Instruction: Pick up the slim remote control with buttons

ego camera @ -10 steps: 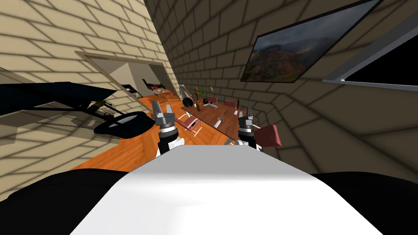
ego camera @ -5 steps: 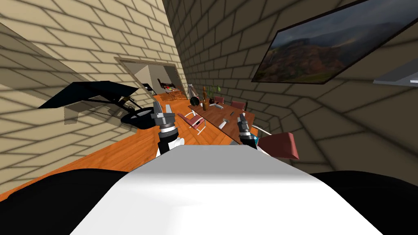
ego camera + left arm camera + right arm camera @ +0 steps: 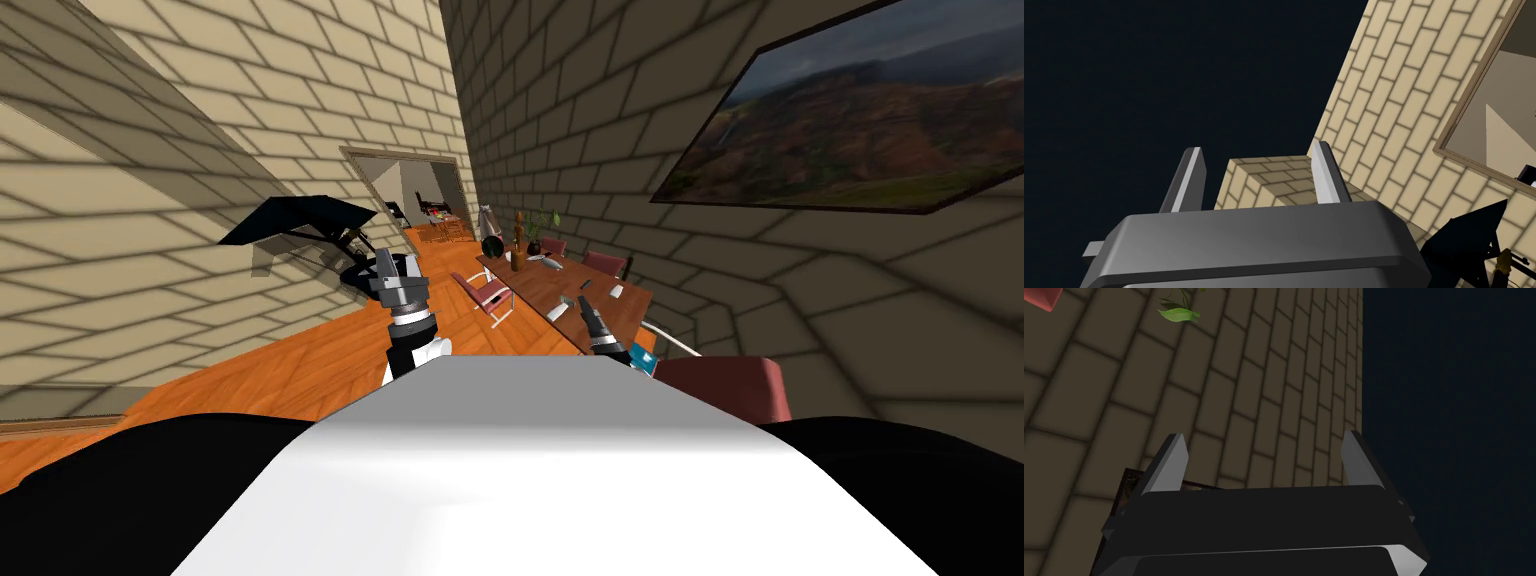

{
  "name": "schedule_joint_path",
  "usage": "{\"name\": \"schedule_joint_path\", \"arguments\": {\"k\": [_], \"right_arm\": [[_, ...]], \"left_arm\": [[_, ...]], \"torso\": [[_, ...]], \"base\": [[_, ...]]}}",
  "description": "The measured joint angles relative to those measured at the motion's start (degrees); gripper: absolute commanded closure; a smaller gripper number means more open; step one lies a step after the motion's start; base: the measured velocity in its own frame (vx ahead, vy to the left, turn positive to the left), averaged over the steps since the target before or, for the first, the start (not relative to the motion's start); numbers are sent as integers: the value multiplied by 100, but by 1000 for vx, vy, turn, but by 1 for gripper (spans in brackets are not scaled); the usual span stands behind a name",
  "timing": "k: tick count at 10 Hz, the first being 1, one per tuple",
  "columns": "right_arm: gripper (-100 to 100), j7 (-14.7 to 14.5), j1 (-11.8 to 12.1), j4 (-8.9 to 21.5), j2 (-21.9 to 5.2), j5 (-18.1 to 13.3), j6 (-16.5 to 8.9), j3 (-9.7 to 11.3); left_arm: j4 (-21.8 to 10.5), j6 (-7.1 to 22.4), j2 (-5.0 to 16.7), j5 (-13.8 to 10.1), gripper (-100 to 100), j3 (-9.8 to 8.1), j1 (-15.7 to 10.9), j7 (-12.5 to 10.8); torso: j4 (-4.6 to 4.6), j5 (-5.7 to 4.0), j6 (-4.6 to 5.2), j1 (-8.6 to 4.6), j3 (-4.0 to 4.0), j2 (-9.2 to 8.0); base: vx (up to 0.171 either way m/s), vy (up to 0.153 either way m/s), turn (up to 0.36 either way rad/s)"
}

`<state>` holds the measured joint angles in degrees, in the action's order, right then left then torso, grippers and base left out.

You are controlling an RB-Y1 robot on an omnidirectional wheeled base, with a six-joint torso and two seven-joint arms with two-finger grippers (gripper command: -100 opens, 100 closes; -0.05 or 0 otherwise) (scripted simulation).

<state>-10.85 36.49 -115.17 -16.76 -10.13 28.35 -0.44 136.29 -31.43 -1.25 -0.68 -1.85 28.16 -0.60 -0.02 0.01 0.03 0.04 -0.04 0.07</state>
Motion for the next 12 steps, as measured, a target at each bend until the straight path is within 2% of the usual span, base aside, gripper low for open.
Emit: {"name": "schedule_joint_path", "arguments": {"k": [1, 4, 5, 7, 10, 12], "right_arm": [[-100, -60, 164, 71, -122, -173, 27, -15], [-100, -167, 366, 299, -406, -572, 19, -87], [-100, -233, 519, 344, -516, -750, -19, -93], [-100, -298, 670, 459, -754, -1047, -99, -138], [-100, -455, 863, 772, -974, -1527, -113, -167], [-100, -476, 1044, 882, -1252, -1834, -193, -234]], "left_arm": [[0, 0, 0, 0, 0, 1, -1, 0], [0, 0, 0, 0, 0, 0, 0, 0], [0, 0, 0, 0, 0, 1, -1, 0], [0, 0, 0, 0, 0, 0, -1, 0], [0, 0, 0, 0, 0, -1, 0, 0], [0, 0, 0, 0, 0, -1, 1, 0]], "torso": [[1, 1, -4, 2, 1, -2], [1, -1, 0, -3, 1, -2], [1, 0, -5, -1, 1, -2], [0, 0, -4, -4, 0, 1], [1, -1, 2, -6, 1, -1], [1, -1, 2, -7, 1, -1]], "base": [[18, 9, 144], [21, 9, 284], [21, -1, 143], [27, 2, 234], [22, 0, 276], [20, -5, 253]]}}
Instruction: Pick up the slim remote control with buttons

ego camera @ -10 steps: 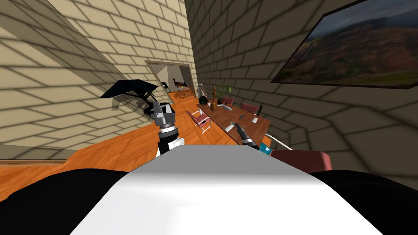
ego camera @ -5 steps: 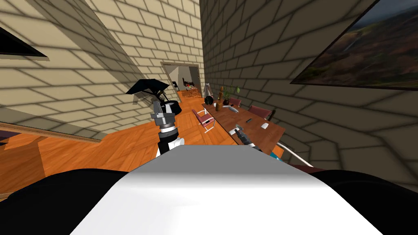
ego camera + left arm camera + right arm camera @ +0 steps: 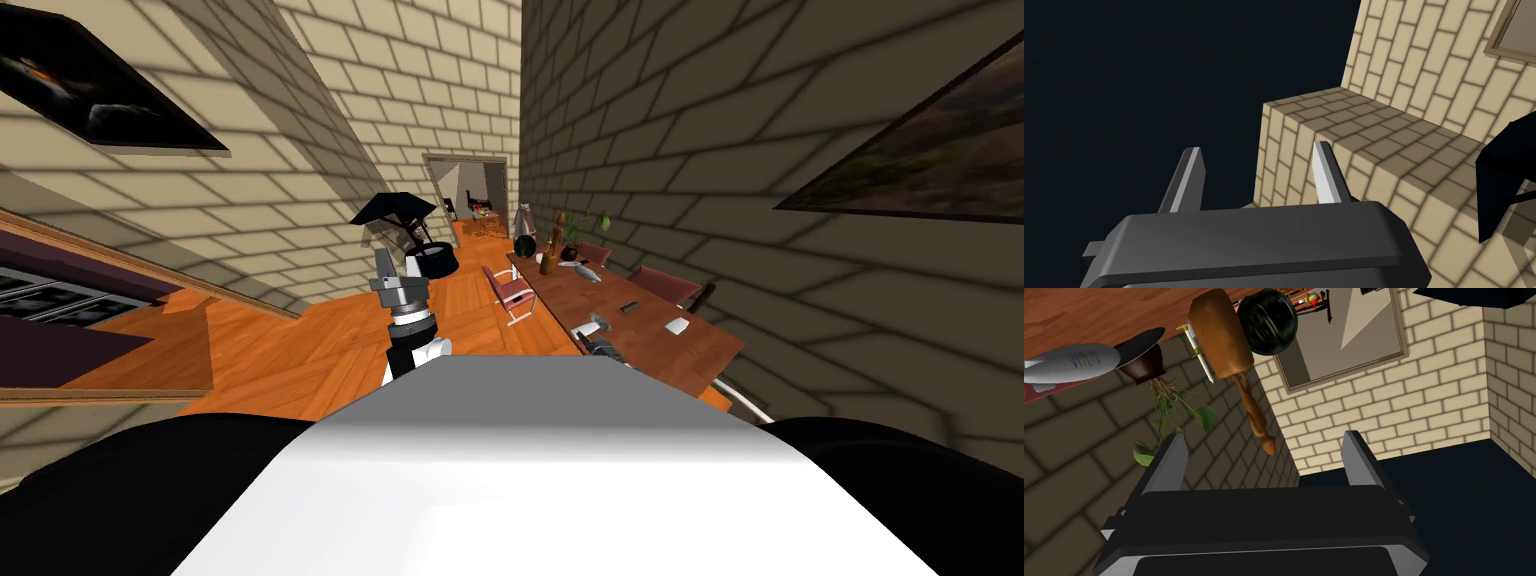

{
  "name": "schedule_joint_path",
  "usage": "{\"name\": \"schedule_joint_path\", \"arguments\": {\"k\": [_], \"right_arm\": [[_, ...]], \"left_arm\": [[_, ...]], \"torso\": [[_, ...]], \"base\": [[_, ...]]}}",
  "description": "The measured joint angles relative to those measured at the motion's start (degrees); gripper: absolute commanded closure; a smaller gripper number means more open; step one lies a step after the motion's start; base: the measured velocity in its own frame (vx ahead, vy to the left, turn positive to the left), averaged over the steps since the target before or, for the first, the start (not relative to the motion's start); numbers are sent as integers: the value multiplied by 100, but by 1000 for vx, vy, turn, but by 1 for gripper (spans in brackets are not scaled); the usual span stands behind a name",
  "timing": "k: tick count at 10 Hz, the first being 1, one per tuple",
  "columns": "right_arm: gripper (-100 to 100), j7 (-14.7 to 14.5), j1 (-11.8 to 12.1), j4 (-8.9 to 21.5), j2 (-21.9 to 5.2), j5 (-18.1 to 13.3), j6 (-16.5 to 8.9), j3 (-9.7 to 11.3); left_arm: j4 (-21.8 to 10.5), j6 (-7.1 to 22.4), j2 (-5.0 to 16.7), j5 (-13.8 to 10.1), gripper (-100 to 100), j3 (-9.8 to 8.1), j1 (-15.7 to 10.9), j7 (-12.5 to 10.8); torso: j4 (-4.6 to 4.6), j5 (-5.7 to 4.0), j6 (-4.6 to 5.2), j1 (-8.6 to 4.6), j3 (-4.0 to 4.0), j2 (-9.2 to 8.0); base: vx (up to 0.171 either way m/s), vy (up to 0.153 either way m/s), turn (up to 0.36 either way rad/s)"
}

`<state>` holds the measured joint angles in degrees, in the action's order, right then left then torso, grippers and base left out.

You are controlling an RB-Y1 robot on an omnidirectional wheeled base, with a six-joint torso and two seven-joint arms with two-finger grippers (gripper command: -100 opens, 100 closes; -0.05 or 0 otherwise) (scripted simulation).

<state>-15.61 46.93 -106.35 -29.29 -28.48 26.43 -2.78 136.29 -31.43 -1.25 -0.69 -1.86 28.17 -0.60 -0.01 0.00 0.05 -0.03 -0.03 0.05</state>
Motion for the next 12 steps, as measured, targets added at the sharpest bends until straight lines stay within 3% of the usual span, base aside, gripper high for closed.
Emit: {"name": "schedule_joint_path", "arguments": {"k": [1, 5, 9, 12], "right_arm": [[-100, -70, 30, 140, -79, -201, -70, 54], [-100, -330, 400, 650, -372, -874, 37, -38], [-100, -490, 767, 879, -710, -1599, -115, -13], [-100, -638, 842, 1293, -915, -2123, -78, -26]], "left_arm": [[0, 0, 0, 0, 0, 1, -1, 0], [0, 0, 0, 0, 0, 0, -1, 0], [0, 0, 0, 0, 0, 0, -1, 0], [0, 0, 0, 0, 0, -1, 1, 0]], "torso": [[0, 0, -5, 1, -1, 1], [0, 0, -3, -1, 0, 0], [0, 1, -4, 0, -1, 1], [0, 0, 2, 0, -2, 4]], "base": [[18, -8, 193], [19, -10, 259], [19, -12, 277], [23, -12, 283]]}}
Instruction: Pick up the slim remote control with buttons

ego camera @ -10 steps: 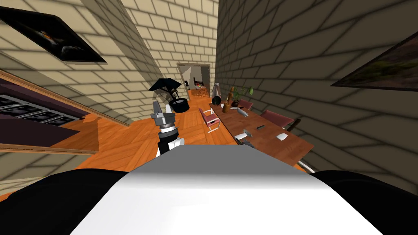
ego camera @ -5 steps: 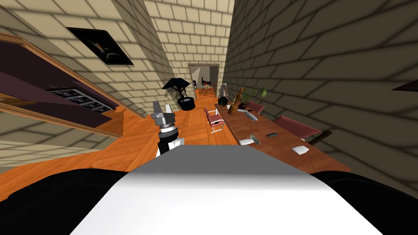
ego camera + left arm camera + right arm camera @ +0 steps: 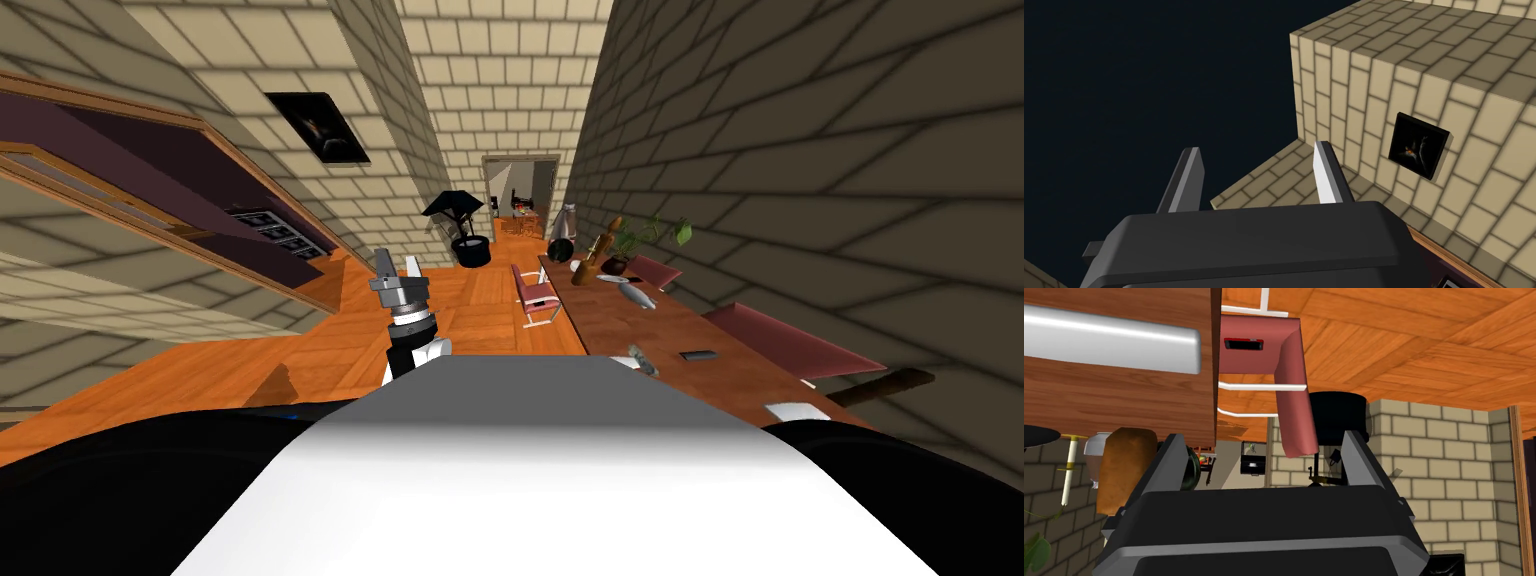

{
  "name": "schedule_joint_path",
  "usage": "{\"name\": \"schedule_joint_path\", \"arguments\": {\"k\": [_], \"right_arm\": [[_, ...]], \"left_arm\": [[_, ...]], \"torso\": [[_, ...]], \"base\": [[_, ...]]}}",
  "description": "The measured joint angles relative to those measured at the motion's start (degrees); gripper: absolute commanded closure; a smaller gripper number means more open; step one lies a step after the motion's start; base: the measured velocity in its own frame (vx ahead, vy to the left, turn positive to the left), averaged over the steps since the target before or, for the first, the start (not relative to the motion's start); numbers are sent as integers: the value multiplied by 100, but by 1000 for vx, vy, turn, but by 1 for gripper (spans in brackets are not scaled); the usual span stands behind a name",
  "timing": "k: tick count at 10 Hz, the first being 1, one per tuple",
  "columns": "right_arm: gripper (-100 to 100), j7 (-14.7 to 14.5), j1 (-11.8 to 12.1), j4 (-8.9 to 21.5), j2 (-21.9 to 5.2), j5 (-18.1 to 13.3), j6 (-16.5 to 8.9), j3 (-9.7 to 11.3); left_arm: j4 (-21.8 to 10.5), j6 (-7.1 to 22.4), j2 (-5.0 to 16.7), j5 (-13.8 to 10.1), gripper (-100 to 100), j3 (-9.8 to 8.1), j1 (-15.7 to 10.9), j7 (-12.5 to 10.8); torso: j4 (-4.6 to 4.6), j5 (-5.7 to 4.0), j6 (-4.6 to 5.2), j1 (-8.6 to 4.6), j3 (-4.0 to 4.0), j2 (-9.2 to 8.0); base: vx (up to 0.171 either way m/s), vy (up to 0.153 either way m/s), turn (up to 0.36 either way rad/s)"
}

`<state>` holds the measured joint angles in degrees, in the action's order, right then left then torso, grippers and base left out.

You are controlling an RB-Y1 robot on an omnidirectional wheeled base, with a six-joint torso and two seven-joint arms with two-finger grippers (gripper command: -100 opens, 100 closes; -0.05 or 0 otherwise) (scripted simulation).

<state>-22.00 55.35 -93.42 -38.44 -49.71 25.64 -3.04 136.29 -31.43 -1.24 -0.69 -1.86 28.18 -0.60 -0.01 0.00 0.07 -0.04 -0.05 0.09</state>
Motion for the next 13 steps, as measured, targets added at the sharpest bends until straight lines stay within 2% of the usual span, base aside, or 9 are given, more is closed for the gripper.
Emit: {"name": "schedule_joint_path", "arguments": {"k": [2, 3, 4, 5, 7, 8, 10, 11, 13], "right_arm": [[-100, 38, 217, -33, -237, -371, -175, 56], [-100, -64, 339, 92, -283, -542, -126, 12], [-100, -145, 318, 258, -308, -696, -83, 17], [-100, -181, 480, 308, -436, -852, -76, -21], [-100, -243, 657, 400, -570, -1169, -114, -16], [-100, -319, 588, 585, -569, -1316, -98, 4], [-100, -403, 637, 785, -677, -1628, -121, 39], [-100, -420, 754, 802, -774, -1806, -151, 51], [-100, -442, 832, 908, -870, -2142, -225, 108]], "left_arm": [[0, 0, 0, 0, 0, 0, 0, 0], [0, 0, 0, 0, 0, 0, -1, 0], [0, 0, 0, 0, 0, 0, 0, 0], [0, 0, 0, 0, 0, 1, -1, 0], [0, 0, 0, 0, 0, 0, 0, 0], [0, 0, 0, 0, 0, 0, 1, 0], [0, 0, 0, 0, 0, -1, 1, 0], [0, 0, 0, 0, 0, 0, 0, 0], [0, 0, 0, 0, 0, 0, 0, 0]], "torso": [[0, 0, 2, 0, 0, 0], [0, 1, -2, 0, 0, 0], [0, -1, 0, 0, 0, 0], [0, 2, -5, 1, -1, 2], [0, 1, -1, 0, -1, 1], [0, -1, 2, 0, -1, 2], [0, -1, 4, 0, -1, 2], [0, 1, -1, 1, -2, 3], [0, 1, -1, 2, -2, 3]], "base": [[22, -16, 220], [18, -15, 200], [21, -7, 423], [19, -22, 129], [23, -19, 197], [25, -15, 336], [21, -19, 195], [19, -18, 156], [28, -23, 343]]}}
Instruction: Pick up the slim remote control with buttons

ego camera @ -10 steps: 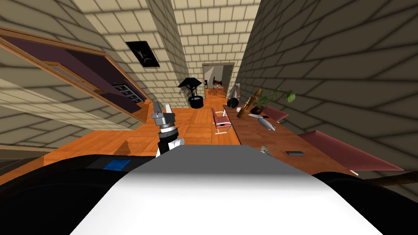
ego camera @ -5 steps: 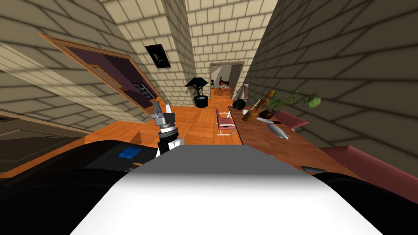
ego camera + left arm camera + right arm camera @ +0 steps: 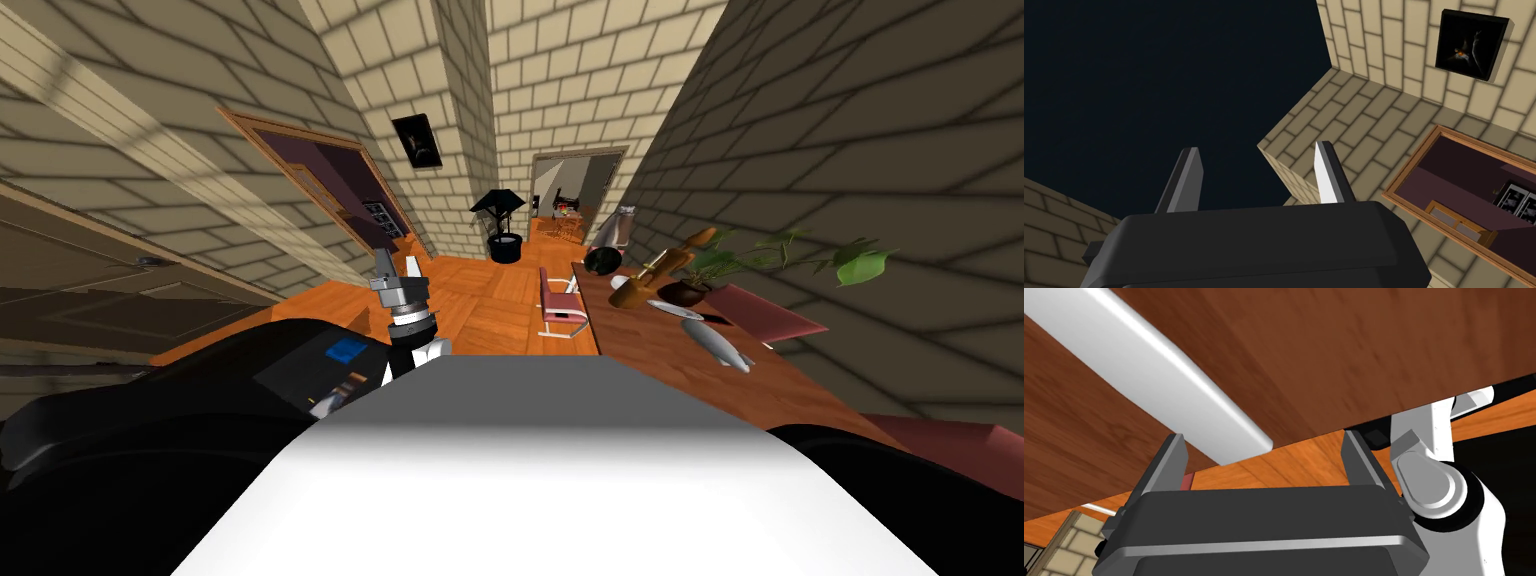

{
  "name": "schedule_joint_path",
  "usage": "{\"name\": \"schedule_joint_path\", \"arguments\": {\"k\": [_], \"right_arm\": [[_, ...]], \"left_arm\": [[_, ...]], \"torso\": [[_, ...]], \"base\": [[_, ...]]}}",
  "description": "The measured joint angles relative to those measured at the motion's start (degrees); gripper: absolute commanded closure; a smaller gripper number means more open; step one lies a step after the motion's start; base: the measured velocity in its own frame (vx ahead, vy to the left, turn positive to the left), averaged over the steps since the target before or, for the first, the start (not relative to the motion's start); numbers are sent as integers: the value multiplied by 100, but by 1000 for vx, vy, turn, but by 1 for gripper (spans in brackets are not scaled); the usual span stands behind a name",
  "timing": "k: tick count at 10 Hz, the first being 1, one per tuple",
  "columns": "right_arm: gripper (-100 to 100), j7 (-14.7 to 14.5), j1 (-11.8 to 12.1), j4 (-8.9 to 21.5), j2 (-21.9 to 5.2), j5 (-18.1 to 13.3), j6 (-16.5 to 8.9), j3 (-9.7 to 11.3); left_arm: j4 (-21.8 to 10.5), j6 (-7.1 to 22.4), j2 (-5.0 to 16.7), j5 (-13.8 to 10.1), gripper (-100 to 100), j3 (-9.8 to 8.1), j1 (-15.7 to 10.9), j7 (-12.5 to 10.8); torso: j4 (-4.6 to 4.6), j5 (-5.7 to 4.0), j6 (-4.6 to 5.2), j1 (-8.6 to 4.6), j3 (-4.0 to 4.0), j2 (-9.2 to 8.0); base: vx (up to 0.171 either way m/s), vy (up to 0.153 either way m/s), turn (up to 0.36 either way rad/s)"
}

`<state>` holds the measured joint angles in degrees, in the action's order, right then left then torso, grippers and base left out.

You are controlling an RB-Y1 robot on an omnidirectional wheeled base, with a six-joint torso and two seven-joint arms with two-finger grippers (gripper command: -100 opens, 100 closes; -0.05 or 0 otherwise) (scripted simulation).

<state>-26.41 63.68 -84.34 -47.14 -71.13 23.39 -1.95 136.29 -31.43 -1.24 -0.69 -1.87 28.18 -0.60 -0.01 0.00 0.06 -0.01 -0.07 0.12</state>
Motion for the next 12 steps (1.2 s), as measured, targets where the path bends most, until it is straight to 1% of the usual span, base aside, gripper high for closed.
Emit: {"name": "schedule_joint_path", "arguments": {"k": [1, 2, 3, 4, 5, 7, 8, 10, 12], "right_arm": [[-100, -72, 162, 22, -50, -200, -41, -5], [-100, -164, 116, 174, -64, -306, -7, -21], [-100, -201, 99, 306, -137, -476, 19, -6], [-100, -301, 105, 466, -173, -619, 53, -22], [-100, -353, 132, 501, -192, -730, 50, -17], [-100, -403, 238, 552, -235, -1069, -25, 32], [-100, -503, 215, 676, -238, -1193, -4, 26], [-100, -457, 278, 636, -266, -1438, -65, 100], [-100, -430, 227, 663, -212, -1742, -93, 248]], "left_arm": [[0, 0, 0, 0, 0, 0, 0, 0], [0, 0, 0, 0, 0, -1, 1, 0], [0, 0, 0, 0, 0, 0, 0, 0], [0, 0, 0, 0, 0, 0, 0, 0], [0, 0, 0, 0, 0, -1, 1, 0], [0, 0, 0, 0, 0, -1, 1, 0], [0, 0, 0, 0, 0, -1, 1, 0], [0, 0, 0, 0, 0, -1, 1, 0], [0, 0, 0, 0, 0, -1, 1, 0]], "torso": [[-1, 0, 0, -6, -3, 5], [-1, -3, 7, -7, -2, 3], [0, -1, 2, -4, -1, 2], [-1, -2, 1, -6, -2, 4], [0, -2, 7, -5, -1, 1], [0, -2, 2, -6, -1, 1], [0, -3, 6, -9, -1, 1], [1, -1, 6, 1, 2, -3], [1, -3, 5, -3, 2, -3]], "base": [[29, -39, 86], [19, -23, 172], [25, -30, 326], [20, -35, 112], [14, -29, 165], [19, -41, 230], [13, -31, 67], [4, -22, 142], [9, -37, 159]]}}
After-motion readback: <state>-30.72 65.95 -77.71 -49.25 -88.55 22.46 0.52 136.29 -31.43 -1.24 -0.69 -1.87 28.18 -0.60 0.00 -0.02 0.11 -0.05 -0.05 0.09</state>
